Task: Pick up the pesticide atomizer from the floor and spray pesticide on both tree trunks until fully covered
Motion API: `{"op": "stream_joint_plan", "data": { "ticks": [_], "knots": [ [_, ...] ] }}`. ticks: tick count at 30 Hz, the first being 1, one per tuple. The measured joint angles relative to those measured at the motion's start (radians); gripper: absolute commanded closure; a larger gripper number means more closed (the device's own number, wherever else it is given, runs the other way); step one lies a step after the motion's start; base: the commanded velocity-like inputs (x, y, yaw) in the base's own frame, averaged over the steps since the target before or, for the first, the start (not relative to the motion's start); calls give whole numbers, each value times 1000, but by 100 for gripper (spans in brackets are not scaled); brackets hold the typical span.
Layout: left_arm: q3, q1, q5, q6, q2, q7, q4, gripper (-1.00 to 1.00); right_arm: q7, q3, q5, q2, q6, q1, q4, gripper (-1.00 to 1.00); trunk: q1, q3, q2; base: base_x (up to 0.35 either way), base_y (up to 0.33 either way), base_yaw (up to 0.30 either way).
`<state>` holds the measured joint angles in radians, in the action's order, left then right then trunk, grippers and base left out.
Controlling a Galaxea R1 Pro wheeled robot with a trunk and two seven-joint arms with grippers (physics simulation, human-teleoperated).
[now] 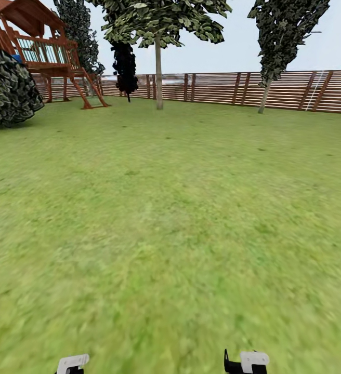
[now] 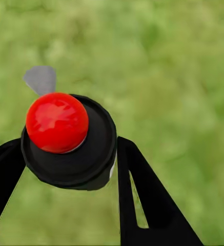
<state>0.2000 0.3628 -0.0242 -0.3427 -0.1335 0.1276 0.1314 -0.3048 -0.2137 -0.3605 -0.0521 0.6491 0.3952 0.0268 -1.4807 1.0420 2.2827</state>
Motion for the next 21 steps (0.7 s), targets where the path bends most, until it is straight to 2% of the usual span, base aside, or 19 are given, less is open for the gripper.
{"op": "stream_joint_plan", "data": {
  "ticks": [21],
  "knots": [
    [4,-1,-2,1,-1,-1,0,100,0,0,0,0,0,0,0,-100,0,0,0,338,0,0]
  ]
}}
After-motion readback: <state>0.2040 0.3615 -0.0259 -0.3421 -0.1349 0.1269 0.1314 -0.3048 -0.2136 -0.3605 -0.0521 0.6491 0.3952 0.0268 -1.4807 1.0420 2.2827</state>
